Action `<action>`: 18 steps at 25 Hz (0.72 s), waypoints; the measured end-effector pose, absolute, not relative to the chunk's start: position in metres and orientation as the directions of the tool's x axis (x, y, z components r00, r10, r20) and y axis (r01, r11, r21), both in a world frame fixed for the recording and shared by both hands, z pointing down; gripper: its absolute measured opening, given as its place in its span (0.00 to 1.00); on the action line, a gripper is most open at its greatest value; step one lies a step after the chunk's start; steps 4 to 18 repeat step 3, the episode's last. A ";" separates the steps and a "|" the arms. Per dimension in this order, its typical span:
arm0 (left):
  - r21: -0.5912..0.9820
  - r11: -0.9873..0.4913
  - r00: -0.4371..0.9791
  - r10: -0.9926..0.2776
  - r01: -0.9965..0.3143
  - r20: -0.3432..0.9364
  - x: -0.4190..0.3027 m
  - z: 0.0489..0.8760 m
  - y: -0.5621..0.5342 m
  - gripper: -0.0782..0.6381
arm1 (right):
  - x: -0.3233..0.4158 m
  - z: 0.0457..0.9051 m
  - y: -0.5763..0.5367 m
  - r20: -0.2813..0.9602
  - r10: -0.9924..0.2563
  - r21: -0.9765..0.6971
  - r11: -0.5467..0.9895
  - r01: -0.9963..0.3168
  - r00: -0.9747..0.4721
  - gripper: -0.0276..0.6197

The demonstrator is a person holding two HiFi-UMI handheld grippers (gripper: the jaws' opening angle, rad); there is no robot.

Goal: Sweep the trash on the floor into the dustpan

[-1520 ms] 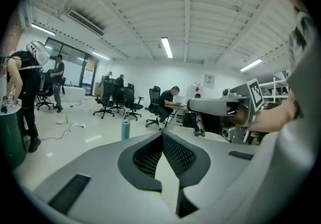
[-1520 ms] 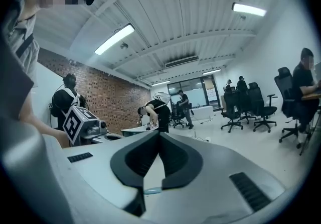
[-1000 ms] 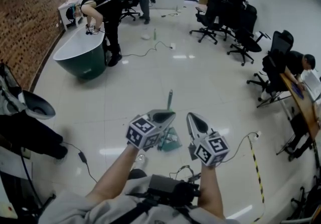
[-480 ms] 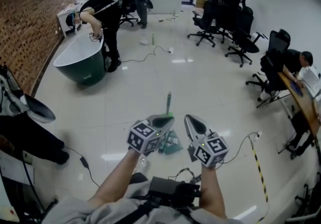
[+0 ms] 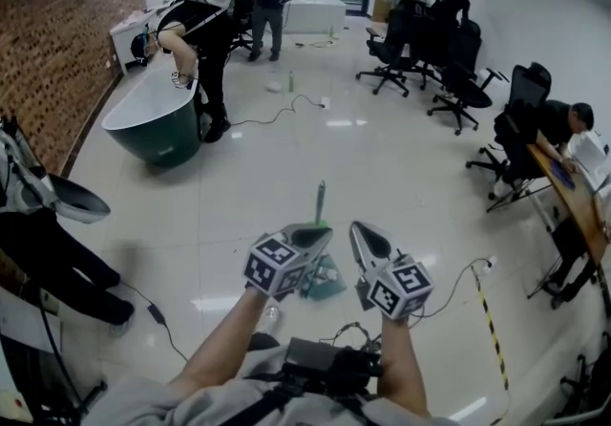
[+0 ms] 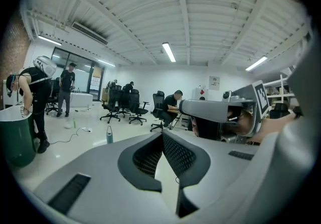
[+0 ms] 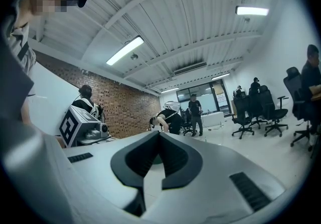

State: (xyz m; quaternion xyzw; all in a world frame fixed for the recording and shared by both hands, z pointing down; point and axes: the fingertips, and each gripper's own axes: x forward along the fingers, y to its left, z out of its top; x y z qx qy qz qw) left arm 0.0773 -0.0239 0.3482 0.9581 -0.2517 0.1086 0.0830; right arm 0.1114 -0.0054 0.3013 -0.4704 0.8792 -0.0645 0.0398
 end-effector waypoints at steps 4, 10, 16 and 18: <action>0.102 -0.859 0.849 -0.465 -0.501 0.249 0.080 0.344 -0.027 0.11 | 0.113 0.298 -0.008 -0.004 -0.832 -0.148 0.548 -0.823 -0.554 0.04; 0.102 -0.859 0.849 -0.465 -0.501 0.249 0.080 0.344 -0.027 0.11 | 0.113 0.298 -0.008 -0.004 -0.832 -0.148 0.548 -0.823 -0.554 0.04; 0.102 -0.859 0.849 -0.465 -0.501 0.249 0.080 0.344 -0.027 0.11 | 0.113 0.298 -0.008 -0.004 -0.832 -0.148 0.548 -0.823 -0.554 0.04; 0.102 -0.859 0.849 -0.465 -0.501 0.249 0.080 0.344 -0.027 0.11 | 0.113 0.298 -0.008 -0.004 -0.832 -0.148 0.548 -0.823 -0.554 0.04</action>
